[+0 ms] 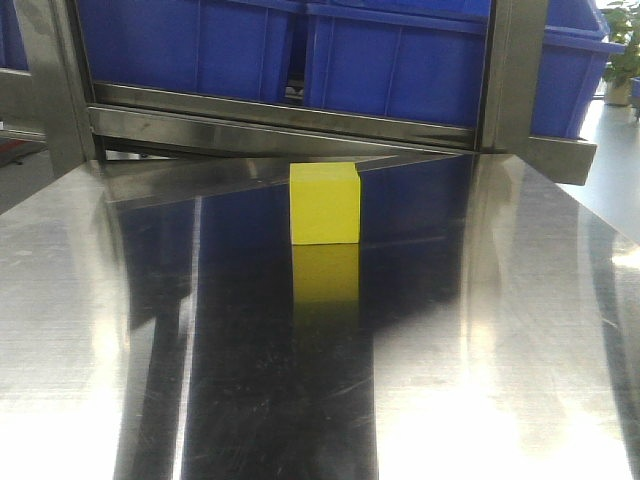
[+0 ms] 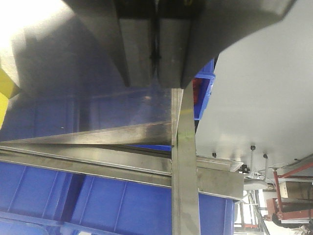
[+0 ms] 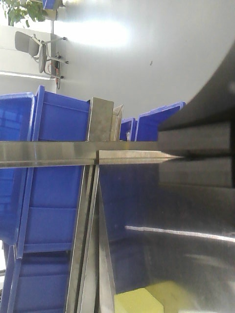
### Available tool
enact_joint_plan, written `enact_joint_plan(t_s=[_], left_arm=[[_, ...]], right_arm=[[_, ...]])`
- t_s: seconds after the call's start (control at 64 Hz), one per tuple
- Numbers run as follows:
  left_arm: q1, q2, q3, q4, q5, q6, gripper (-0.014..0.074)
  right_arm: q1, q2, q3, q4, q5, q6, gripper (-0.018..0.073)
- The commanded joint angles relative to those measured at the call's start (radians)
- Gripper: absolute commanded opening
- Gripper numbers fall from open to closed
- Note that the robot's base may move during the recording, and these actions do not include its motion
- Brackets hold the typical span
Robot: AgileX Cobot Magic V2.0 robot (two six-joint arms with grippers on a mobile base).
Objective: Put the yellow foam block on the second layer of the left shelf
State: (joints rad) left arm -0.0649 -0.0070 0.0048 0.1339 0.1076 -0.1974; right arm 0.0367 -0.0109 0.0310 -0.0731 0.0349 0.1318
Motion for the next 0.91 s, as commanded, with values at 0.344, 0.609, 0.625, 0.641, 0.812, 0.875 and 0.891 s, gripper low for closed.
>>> enact_joint_plan(t_s=[0.344,0.609,0.625,0.641,0.812,0.875,0.891], left_arm=[[0.002,-0.015,0.028,-0.010,-0.086,-0.004,0.0136],[0.002,-0.015,0.028,-0.010,-0.086,-0.004,0.0136],[0.002,-0.015,0.028,-0.010,-0.086,-0.004,0.0136],[0.002,-0.015,0.028,-0.010,-0.086,-0.004,0.0136],[0.002,-0.015,0.028,-0.010,-0.086,-0.004,0.0136],[0.002,-0.015,0.028,-0.010,-0.086,-0.004,0.0136],[0.002,-0.015,0.028,-0.010,-0.086,-0.004,0.0136]], right_arm=[[-0.002,-0.017,-0.023,0.000,-0.083,-0.008,0.0057],[-0.002,-0.017,-0.024,0.000,-0.137,-0.008,0.0057],[-0.002,-0.017,-0.024,0.000,-0.137,-0.008,0.0057],[-0.002,-0.017,-0.024,0.000,-0.139,-0.008,0.0057],[-0.002,-0.017,-0.023,0.000,-0.146,-0.008,0.0057],[-0.002,-0.017,-0.026,0.000,-0.157,-0.008,0.0057],[-0.002,-0.017,-0.032,0.000,-0.159,-0.008,0.0057]])
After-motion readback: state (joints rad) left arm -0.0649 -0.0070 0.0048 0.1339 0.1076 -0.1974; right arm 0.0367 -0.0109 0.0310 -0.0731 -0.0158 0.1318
